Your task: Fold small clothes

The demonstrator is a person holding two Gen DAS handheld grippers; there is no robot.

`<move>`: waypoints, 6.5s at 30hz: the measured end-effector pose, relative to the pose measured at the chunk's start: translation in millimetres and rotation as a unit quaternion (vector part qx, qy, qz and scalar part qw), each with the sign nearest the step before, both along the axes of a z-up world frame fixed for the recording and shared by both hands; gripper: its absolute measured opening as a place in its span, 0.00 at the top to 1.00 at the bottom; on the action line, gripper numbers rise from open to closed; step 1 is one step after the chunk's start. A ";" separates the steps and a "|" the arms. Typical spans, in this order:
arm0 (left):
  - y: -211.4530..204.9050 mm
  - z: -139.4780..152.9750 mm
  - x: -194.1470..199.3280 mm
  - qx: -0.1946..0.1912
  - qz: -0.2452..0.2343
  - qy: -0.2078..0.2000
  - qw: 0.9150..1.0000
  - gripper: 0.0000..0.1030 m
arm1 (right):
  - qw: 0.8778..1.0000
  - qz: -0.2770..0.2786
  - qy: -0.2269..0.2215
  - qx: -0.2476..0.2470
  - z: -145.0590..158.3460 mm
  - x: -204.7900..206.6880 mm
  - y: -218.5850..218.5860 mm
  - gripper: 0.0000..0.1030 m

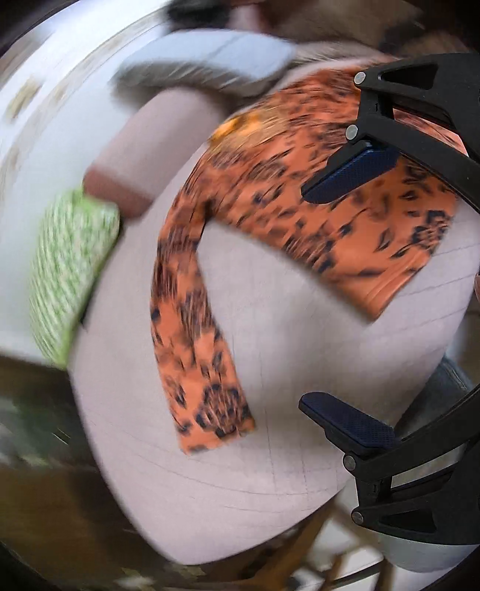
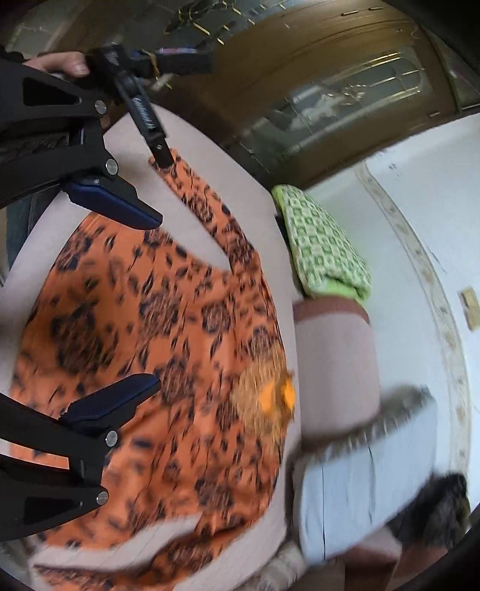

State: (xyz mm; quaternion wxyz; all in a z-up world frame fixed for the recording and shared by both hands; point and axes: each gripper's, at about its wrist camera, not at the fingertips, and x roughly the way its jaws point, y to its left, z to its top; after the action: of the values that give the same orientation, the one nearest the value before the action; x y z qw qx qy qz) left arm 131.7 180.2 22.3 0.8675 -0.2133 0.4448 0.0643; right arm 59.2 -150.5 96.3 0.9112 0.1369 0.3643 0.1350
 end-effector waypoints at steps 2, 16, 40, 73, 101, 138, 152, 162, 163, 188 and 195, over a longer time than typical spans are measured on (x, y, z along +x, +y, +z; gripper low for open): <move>40.3 -9.0 22.0 -0.027 0.040 0.023 0.999 0.01 | 1.000 0.015 0.015 0.006 -0.1 21.8 18.1 0.23; 137.7 -88.4 80.4 -0.078 0.124 0.119 0.982 0.21 | 0.985 0.144 0.097 0.009 -15.7 145.1 177.0 0.38; 57.6 14.9 51.2 -0.067 -0.112 -0.094 0.987 0.91 | 0.914 0.320 0.247 0.045 -9.9 272.6 285.4 0.43; -228.1 -9.4 2.8 0.009 -0.486 -0.048 0.872 0.73 | 0.939 -0.089 0.214 0.253 -113.9 124.7 -166.8 0.94; -197.2 -19.1 33.3 -0.012 -0.369 -0.010 0.929 0.48 | 0.952 -0.065 0.138 0.264 -60.7 51.2 -150.9 0.94; -68.2 -79.7 251.3 -0.283 -0.085 0.094 0.951 0.49 | 0.965 0.101 0.214 0.116 -92.7 392.3 -46.8 0.47; -45.8 -58.1 255.1 -0.212 -0.063 0.053 0.974 0.92 | 0.973 0.083 0.205 0.071 -101.6 434.1 -13.0 0.94; -46.5 -28.3 234.0 -0.129 -0.072 0.052 0.988 0.75 | 0.973 0.074 0.183 0.120 -86.7 357.2 -39.7 0.90; -48.1 -19.3 228.0 -0.121 -0.078 0.045 0.989 0.66 | 0.974 0.077 0.173 0.123 -77.3 332.7 -46.7 0.89; -225.5 3.8 -78.5 0.080 -0.300 -0.097 0.946 0.22 | 0.987 -0.075 0.044 0.135 -37.4 -4.4 -153.1 0.39; -278.4 16.9 -69.1 0.023 -0.340 -0.078 0.937 0.22 | 0.974 -0.170 0.061 0.134 -13.6 -35.7 -253.2 0.39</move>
State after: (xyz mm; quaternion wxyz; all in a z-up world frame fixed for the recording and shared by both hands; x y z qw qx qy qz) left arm 62.6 -98.2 39.3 0.8742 -0.0334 0.4200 -0.2414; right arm 23.5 -403.6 82.7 0.8701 0.3255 0.3696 0.0174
